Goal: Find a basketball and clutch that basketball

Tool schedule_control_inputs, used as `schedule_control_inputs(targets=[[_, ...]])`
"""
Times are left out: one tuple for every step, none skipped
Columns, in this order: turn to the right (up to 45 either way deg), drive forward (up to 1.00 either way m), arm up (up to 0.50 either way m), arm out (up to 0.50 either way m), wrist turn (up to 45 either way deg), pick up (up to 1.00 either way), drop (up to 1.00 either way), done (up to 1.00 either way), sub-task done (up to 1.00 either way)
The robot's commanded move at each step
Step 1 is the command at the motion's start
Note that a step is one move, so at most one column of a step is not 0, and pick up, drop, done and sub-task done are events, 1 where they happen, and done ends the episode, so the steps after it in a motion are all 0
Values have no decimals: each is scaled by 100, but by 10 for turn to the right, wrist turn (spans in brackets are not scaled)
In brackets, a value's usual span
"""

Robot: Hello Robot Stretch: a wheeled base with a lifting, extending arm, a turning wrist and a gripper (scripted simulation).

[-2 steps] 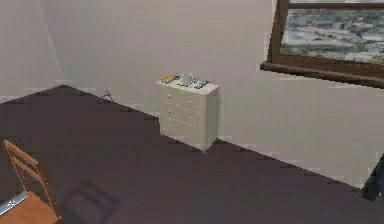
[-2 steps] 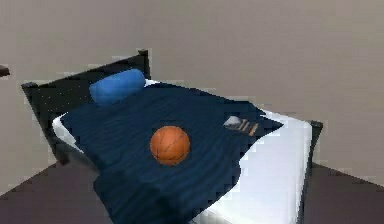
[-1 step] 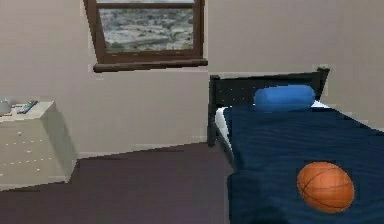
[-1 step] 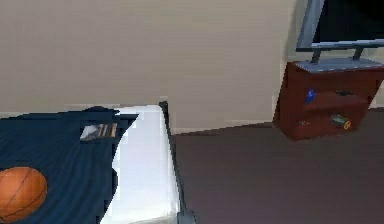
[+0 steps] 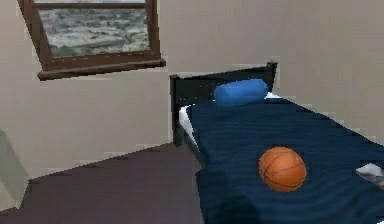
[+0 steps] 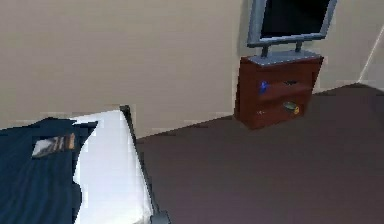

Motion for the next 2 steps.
schedule_control_inputs(targets=[[0, 40, 0, 0, 0, 0, 0, 0, 0], [-390, 0, 0, 0, 0, 0, 0, 0, 0]])
